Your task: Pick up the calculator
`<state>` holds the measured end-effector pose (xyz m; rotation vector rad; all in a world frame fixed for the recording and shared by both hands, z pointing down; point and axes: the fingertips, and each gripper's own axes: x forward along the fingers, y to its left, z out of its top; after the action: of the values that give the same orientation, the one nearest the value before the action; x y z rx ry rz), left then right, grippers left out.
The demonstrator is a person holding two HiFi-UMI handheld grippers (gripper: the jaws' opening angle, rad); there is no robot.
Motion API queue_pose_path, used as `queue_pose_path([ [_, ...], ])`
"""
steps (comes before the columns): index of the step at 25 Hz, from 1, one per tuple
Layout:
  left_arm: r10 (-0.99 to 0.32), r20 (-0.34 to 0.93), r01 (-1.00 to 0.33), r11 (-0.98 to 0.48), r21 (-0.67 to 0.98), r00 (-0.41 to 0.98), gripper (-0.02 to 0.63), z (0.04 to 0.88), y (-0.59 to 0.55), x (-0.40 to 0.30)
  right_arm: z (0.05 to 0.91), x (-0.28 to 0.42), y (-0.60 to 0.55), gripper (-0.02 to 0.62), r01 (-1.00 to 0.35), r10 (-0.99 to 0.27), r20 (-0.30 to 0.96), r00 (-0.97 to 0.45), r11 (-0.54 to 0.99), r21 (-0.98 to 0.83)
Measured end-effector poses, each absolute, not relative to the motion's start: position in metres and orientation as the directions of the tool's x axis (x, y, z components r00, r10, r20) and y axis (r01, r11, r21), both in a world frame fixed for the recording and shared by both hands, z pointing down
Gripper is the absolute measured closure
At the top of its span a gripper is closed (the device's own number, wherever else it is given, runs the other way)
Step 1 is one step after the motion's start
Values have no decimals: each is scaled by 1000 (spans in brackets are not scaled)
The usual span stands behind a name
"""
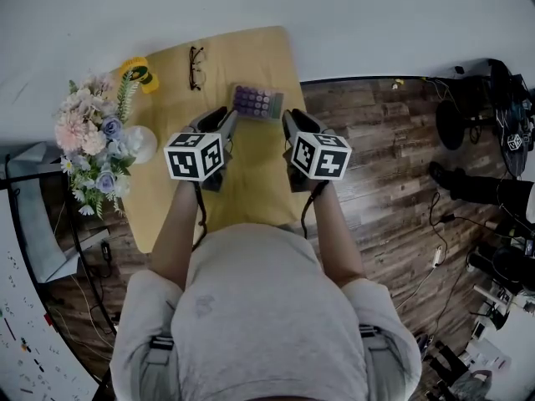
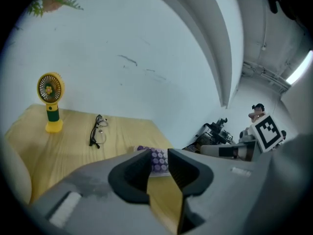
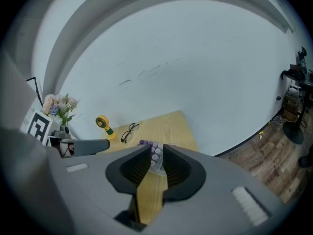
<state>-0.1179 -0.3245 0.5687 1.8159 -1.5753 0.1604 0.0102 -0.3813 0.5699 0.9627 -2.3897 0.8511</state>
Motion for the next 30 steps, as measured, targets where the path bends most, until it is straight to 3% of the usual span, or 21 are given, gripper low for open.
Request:
queue_pose_path([
  [13,-694,674,-921,42,388,252,377,633,-351,-133,630,-6,-399,417,-751,-378,672,-637,502,-430],
  [30,-648,700,-893,68,445,299,322,659,-373,-131,658,-12,-412,370,-764,-326,716,-617,464,-447],
])
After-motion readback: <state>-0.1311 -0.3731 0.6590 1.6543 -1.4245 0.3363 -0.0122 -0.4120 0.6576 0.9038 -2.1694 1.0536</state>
